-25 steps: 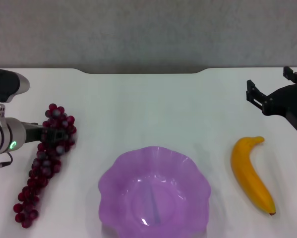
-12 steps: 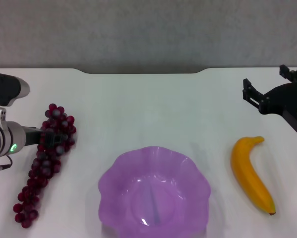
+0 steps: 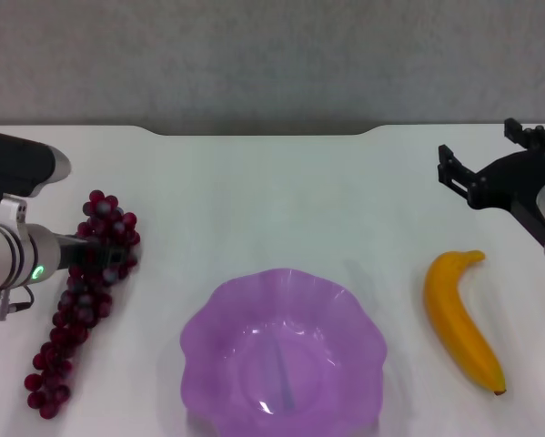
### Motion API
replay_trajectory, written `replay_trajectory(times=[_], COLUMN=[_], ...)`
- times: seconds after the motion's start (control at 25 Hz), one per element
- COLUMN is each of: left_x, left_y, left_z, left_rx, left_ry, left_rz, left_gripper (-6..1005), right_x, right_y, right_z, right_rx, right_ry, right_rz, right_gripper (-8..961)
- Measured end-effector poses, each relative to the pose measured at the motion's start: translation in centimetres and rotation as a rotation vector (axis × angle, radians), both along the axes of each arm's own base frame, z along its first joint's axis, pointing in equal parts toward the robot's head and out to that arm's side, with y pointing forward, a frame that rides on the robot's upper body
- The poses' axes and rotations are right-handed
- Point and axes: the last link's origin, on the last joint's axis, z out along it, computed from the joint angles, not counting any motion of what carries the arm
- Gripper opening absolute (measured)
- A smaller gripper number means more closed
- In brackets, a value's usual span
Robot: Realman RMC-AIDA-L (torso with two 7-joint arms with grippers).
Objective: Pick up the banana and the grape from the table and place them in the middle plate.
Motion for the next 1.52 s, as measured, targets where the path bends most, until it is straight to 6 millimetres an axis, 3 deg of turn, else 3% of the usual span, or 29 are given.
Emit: replay_trajectory(times=[0.68,1.12,1.52], left_x=[-0.08,-0.7,-0.35], left_y=[0.17,-0.13,-0.22], left_z=[0.04,0.3,0.64], left_rx=[0.015,0.024,0.03], left_ry=[-0.012,-0.017,-0.023], left_rz=[0.007,0.028,0.019], left_gripper=[665,259,171], right_x=[-0.04,-0.12,-0.06], right_y=[0.15,0.16,0.07], right_z=[-0.04,-0.02,0.01], right_rx=[-0.003,-0.003,-0.001], right_ry=[0.014,0.019,0.02], right_rz=[-0.004,-0.003,-0.005], right_gripper=[889,889,888])
